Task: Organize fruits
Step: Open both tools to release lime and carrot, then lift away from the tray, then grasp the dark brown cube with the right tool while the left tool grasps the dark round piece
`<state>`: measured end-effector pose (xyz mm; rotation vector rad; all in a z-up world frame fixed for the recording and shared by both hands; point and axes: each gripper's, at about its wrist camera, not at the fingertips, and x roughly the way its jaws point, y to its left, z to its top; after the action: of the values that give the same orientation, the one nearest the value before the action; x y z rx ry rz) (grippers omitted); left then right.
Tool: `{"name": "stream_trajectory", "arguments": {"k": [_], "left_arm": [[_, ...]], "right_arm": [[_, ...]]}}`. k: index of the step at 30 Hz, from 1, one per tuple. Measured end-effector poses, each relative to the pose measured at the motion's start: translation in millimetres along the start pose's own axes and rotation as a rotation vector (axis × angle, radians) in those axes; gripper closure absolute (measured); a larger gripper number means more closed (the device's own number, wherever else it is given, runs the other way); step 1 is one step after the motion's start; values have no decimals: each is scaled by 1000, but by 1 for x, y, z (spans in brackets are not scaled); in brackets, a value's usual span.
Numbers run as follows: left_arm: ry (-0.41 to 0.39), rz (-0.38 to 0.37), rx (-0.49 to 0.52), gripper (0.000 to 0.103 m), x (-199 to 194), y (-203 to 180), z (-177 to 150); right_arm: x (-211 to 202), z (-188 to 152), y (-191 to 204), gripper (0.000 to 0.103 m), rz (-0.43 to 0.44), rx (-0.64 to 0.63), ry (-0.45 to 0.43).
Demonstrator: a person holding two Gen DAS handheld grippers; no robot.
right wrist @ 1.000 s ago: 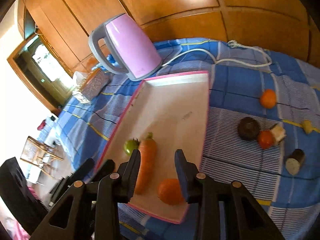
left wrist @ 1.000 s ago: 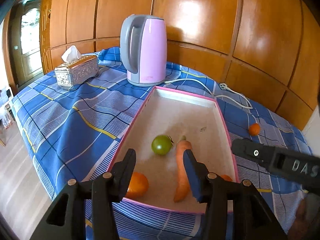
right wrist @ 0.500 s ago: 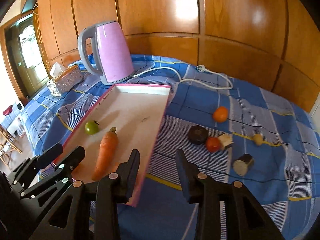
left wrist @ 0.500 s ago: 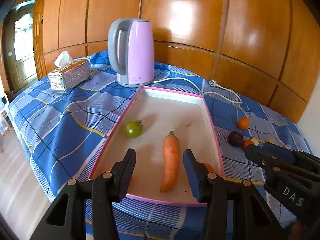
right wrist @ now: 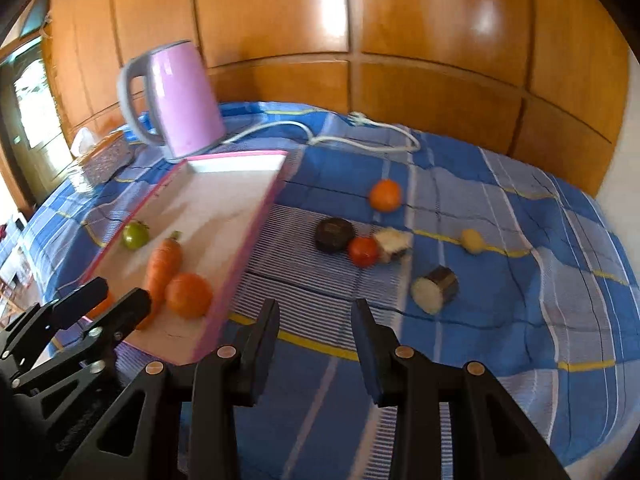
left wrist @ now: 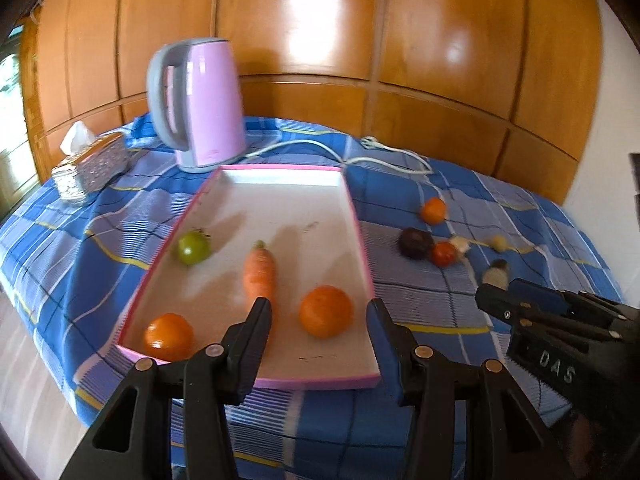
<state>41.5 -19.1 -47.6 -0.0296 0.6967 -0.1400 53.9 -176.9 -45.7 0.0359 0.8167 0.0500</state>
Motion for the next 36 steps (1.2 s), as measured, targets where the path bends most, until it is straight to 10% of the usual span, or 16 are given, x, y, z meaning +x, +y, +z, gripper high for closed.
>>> {"name": "stream_trajectory", "arguments": {"k": [17,36], "left_arm": [[62,-116,114,53,17,-42,-9],[104,-190,118,53,41,-65,5]], "right_arm": [[26,-27,-101,66,2,297,77],[66,8,-97,52,-17,200,32]]}}
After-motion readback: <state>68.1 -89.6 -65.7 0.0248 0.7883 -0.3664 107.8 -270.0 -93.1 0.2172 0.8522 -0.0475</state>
